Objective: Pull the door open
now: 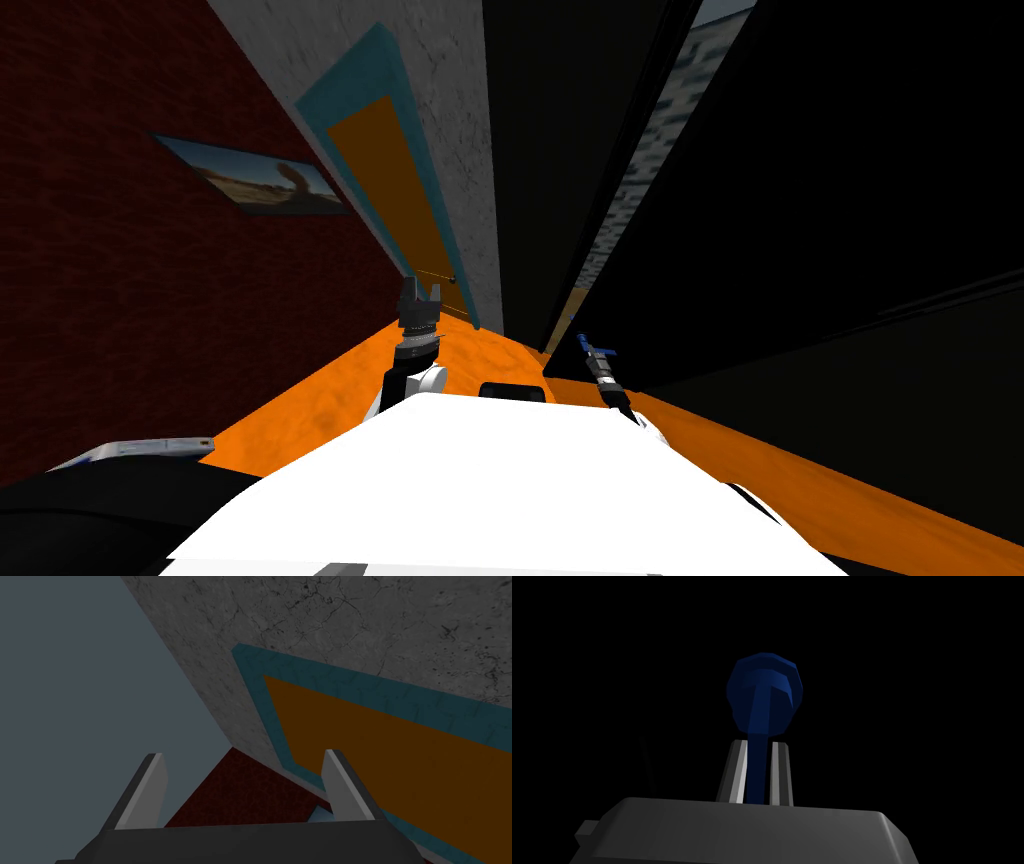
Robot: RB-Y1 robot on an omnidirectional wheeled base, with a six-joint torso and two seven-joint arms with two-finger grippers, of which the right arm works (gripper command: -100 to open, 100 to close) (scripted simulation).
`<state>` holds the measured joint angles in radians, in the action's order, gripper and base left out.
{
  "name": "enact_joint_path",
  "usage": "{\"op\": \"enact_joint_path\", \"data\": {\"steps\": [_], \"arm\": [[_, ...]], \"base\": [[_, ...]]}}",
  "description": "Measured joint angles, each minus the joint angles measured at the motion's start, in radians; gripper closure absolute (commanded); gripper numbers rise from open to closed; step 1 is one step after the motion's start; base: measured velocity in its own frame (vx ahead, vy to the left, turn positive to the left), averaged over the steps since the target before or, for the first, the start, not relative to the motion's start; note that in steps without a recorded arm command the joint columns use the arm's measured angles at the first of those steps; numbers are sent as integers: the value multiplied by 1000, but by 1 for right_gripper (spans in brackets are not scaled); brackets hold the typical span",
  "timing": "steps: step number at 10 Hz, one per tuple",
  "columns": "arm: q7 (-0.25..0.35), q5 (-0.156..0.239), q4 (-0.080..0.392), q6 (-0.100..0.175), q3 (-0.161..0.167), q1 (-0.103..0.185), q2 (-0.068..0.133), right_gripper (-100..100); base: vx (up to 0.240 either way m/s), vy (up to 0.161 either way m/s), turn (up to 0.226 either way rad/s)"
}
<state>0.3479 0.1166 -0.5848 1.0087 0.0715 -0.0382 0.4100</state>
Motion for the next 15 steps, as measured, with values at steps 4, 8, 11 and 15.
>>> {"op": "enact_joint_path", "data": {"steps": [4, 8, 11, 15], "arm": [[28, -6, 8, 56, 27, -32, 25, 100], [51, -10, 25, 106, 46, -58, 46, 100], [60, -9, 9, 132, 53, -89, 58, 100], [74, -9, 13, 179, 63, -128, 74, 100]], "base": [[-226, -84, 182], [-166, -53, 140], [-156, -62, 127], [-133, -60, 123]]}}
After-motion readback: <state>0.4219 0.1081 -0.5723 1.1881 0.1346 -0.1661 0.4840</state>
